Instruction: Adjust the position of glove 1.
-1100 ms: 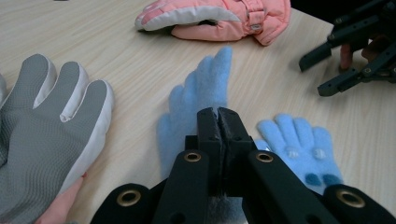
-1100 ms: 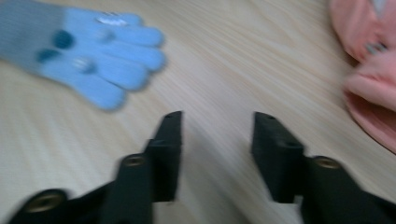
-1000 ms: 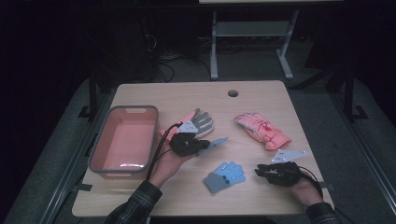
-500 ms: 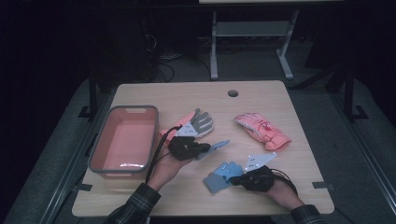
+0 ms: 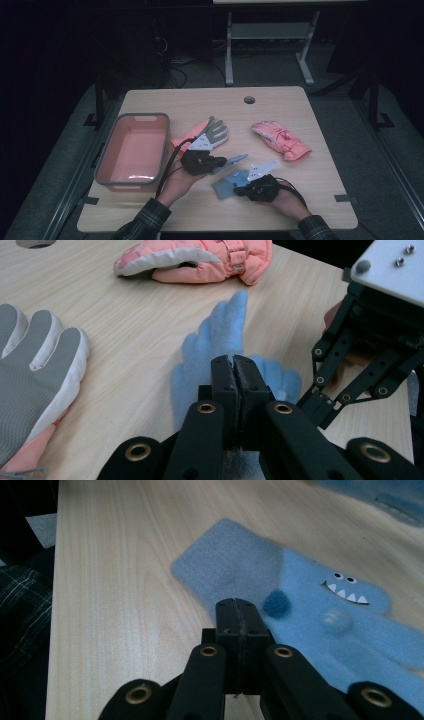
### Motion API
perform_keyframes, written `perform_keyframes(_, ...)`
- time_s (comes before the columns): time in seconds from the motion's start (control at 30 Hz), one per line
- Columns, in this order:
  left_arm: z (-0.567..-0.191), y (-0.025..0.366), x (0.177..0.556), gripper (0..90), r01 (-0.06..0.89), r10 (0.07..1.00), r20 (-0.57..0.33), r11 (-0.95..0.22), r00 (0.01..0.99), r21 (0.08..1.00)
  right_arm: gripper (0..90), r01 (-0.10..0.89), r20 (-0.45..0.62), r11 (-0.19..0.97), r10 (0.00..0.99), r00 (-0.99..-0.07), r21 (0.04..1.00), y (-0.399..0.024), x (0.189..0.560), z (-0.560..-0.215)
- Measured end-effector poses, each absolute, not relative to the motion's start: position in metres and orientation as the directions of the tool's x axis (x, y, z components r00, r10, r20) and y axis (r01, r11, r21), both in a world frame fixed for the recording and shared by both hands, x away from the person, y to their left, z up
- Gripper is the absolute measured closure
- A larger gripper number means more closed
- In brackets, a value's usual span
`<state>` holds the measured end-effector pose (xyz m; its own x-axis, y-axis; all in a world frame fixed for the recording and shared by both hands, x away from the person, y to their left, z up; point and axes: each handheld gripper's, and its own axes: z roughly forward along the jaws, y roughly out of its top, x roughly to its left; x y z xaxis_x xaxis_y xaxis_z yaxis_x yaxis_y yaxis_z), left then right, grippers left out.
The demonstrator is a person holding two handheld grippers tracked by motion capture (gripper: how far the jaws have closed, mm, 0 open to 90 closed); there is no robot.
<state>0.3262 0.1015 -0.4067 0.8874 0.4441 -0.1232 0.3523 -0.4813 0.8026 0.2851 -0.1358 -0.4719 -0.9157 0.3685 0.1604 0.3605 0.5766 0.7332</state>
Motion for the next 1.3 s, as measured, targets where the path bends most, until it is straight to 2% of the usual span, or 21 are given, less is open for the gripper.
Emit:
perform_keyframes(0.1,-0.408,0.101,0.324,88.5,0.348,0.435,-0.124,-0.485,0.892,0.802,88.5,0.366,0.158,0.564,0.383,-0.91,0.74,-0.144,0.284,-0.469)
perform_keyframes(0.53,-0.414,0.096,0.308,88.5,0.326,0.391,-0.125,-0.506,0.912,0.799,88.5,0.474,0.144,0.455,0.59,-0.795,0.754,-0.224,0.297,-0.461)
perform_keyframes(0.8,-0.421,0.088,0.305,88.5,0.316,0.367,-0.122,-0.535,0.922,0.783,84.6,0.52,0.143,0.442,0.645,-0.75,0.731,-0.242,0.304,-0.468)
perform_keyframes(0.93,-0.429,0.084,0.303,88.5,0.322,0.363,-0.127,-0.551,0.923,0.77,75.7,0.513,0.121,0.442,0.66,-0.742,0.735,-0.243,0.306,-0.469)
perform_keyframes(1.13,-0.435,0.08,0.298,88.4,0.309,0.333,-0.127,-0.58,0.934,0.754,56.5,0.521,0.105,0.433,0.687,-0.719,0.736,-0.241,0.306,-0.471)
perform_keyframes(1.3,-0.44,0.078,0.295,88.4,0.312,0.315,-0.143,-0.594,0.938,0.741,49.2,0.527,0.086,0.435,0.707,-0.702,0.731,-0.241,0.308,-0.473)
